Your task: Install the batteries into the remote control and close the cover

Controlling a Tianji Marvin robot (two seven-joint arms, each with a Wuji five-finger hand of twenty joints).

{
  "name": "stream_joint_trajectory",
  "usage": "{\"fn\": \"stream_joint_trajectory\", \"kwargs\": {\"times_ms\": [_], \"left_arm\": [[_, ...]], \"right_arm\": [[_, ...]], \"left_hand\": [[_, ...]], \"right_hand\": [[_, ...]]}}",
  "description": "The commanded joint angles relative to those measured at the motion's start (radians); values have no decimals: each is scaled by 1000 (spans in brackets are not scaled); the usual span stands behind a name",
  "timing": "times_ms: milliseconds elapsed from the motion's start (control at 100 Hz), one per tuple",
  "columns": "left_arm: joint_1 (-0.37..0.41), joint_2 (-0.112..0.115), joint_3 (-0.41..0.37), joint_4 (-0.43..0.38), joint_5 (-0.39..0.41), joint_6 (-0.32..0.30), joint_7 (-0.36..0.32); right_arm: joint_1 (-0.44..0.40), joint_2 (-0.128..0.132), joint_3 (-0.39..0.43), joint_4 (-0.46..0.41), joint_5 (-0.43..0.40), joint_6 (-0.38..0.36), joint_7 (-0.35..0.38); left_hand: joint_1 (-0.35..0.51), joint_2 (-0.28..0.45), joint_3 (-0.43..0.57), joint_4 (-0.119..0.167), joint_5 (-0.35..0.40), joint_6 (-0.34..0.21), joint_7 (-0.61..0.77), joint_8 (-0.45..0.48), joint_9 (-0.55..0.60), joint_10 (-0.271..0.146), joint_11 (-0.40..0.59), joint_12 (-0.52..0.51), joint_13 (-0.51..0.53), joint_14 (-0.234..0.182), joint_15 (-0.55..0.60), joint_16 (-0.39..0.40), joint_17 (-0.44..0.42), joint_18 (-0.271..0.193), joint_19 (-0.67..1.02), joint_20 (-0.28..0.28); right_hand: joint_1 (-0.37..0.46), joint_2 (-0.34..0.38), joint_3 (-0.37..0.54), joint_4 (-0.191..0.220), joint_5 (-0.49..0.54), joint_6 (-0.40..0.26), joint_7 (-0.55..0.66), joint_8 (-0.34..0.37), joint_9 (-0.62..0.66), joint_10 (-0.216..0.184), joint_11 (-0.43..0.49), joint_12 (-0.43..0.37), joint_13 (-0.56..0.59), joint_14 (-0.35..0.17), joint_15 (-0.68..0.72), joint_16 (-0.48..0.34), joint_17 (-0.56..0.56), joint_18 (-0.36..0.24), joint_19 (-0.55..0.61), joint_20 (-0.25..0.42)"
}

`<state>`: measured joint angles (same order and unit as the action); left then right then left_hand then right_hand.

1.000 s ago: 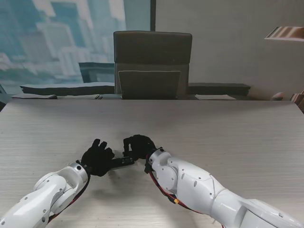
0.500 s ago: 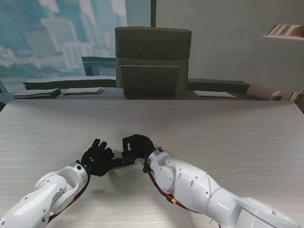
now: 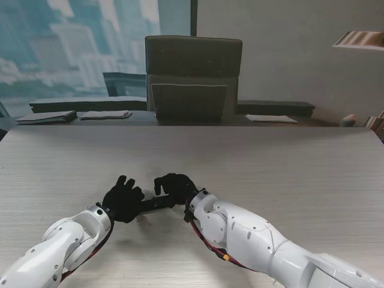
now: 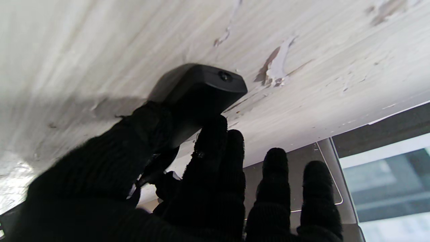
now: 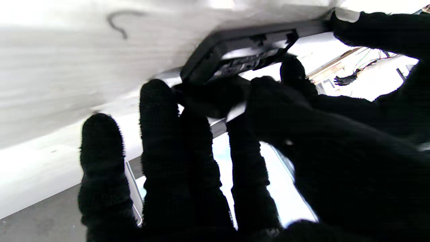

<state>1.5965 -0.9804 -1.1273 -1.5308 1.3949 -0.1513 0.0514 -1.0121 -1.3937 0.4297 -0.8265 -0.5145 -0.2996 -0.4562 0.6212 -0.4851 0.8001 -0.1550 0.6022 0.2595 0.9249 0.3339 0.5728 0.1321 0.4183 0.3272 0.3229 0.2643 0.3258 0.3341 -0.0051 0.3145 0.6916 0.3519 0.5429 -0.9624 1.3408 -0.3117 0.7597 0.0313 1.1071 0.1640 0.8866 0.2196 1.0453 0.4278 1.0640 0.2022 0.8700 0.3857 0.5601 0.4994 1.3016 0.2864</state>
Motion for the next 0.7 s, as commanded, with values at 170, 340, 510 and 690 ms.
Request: {"fn": "stream_joint_trajectory", "kwargs": {"times_ms": [170, 340, 510, 690], "left_arm": [[23, 1, 14, 35, 5, 0, -39], [24, 1, 14, 34, 5, 0, -39], [24, 1, 14, 34, 5, -1, -40], [23, 1, 13, 33, 5, -1, -41]], "right_arm": [[-26, 25, -2, -12, -26, -18, 15], [-27, 31, 0, -19, -35, -22, 12], [-35, 45, 18, -54, -53, -21, 2], [-34, 61, 43, -105, -67, -4, 4]], "left_hand": [[135, -21, -41, 34, 50, -323, 201, 82, -17, -16, 15, 11, 8, -13, 16, -3, -6, 5, 17, 9], [135, -22, -42, 34, 49, -324, 201, 82, -16, -14, 15, 11, 9, -14, 17, -3, -6, 6, 17, 9], [134, -21, -41, 34, 50, -322, 201, 82, -16, -16, 15, 11, 9, -16, 17, -3, -6, 5, 17, 9], [135, -22, -42, 33, 49, -321, 201, 82, -16, -14, 16, 11, 10, -14, 17, -3, -6, 5, 17, 9]], "right_hand": [[-108, -22, 30, 136, -21, 24, -102, 208, -64, -7, -19, 41, -77, 40, -54, 4, -54, 24, -140, -3], [-82, -12, 13, 13, 1, -5, -26, 65, -70, -4, -24, 39, -96, 44, -52, 12, -78, 25, -149, 7], [-96, 24, 1, 6, -10, -7, -14, 43, -91, -1, -28, 39, -129, 44, -39, 24, -103, 18, -147, 14], [-164, 125, -48, 77, -13, 18, -46, 70, -94, 19, -20, 43, -148, 61, -6, 47, -117, 25, -135, 32]]}}
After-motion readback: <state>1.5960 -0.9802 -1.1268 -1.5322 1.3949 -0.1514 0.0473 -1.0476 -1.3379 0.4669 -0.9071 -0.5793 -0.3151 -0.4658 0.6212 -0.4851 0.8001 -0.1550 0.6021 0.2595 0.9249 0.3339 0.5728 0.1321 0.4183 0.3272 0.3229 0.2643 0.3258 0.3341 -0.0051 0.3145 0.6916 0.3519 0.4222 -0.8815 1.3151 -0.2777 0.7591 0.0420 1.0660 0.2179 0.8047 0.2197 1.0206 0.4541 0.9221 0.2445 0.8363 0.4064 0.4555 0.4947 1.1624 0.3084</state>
